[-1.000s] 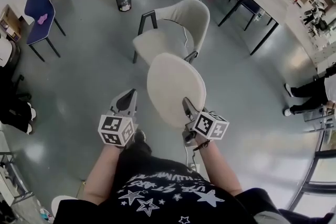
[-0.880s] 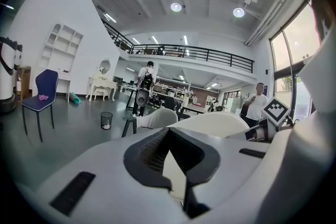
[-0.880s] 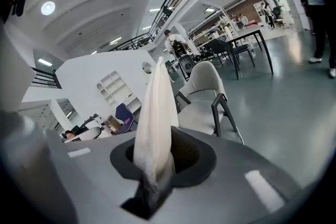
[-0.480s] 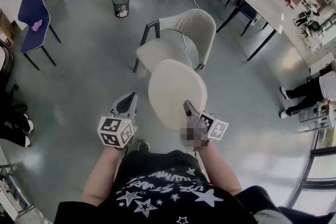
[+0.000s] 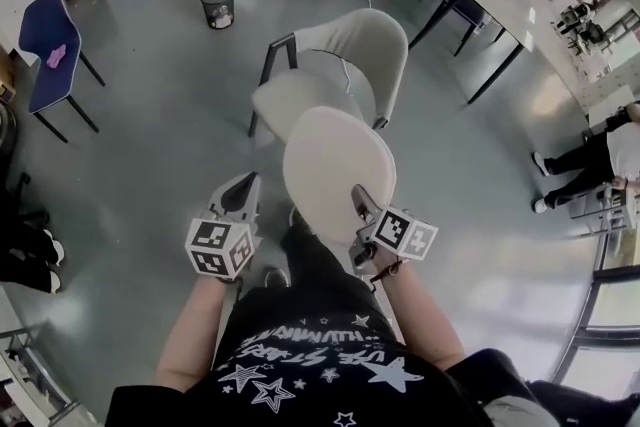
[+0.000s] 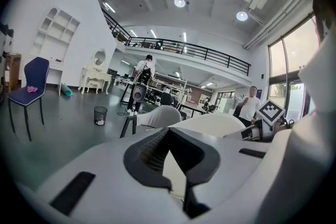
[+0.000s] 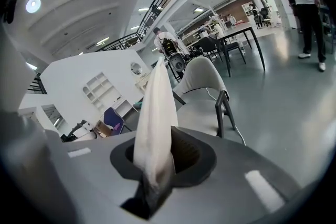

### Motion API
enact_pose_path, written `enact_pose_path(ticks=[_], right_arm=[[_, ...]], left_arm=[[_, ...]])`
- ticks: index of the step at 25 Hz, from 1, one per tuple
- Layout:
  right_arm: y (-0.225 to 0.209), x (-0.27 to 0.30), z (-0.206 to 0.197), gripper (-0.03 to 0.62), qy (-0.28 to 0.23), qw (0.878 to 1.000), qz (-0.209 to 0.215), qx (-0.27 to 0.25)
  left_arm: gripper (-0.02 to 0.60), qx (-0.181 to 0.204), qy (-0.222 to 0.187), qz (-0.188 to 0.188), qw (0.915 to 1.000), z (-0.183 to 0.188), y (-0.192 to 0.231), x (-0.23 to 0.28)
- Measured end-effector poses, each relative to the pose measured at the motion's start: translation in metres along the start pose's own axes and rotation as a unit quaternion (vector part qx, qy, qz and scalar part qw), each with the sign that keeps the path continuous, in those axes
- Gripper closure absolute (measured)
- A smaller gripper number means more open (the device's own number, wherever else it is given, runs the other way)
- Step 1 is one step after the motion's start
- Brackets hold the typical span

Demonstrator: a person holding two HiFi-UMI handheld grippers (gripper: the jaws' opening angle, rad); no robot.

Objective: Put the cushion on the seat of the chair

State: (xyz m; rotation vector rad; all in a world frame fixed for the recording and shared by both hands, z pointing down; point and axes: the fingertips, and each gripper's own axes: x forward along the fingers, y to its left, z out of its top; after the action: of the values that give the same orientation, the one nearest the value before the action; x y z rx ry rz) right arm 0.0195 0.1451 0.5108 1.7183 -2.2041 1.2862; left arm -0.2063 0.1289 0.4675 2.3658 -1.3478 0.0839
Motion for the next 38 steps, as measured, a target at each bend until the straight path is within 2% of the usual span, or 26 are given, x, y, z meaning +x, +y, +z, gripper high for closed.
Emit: enact_pose_path(ticks=[9, 18, 23, 30, 35, 38], right_arm=[[-0.031, 0.074, 0.036, 0.533, 0.020, 0.999, -0.015, 0.027], [-0.047, 0.139, 0.101, 0.533, 0.023, 0.999, 0.002, 0.033], [-0.061, 0.168, 0.130, 0.533, 0.021, 0.998, 0.011, 0.064], [-0.068, 0.210, 0.142, 0.533, 0.043, 0.996, 0.027, 0.072], [-0.058, 0.242, 0.142, 0.533, 0.052, 0.993, 0.033, 0.100], [-0.052, 0.262, 0.137, 0.533, 0.058, 0.993, 0.021, 0.100]], left_arm=[[0.572, 0.009, 0.031, 0.011, 0.9994, 0.011, 0.032, 0.068], [0.572, 0.030, 0.068, 0.006, 0.9972, 0.036, 0.049, 0.166], [0.572, 0.047, 0.083, 0.003, 0.9954, 0.052, 0.052, 0.212], [0.572, 0.078, 0.091, 0.022, 0.9925, 0.066, 0.065, 0.249], [0.572, 0.094, 0.102, 0.020, 0.9901, 0.081, 0.092, 0.264], [0.572, 0.095, 0.117, 0.006, 0.9886, 0.080, 0.117, 0.282]])
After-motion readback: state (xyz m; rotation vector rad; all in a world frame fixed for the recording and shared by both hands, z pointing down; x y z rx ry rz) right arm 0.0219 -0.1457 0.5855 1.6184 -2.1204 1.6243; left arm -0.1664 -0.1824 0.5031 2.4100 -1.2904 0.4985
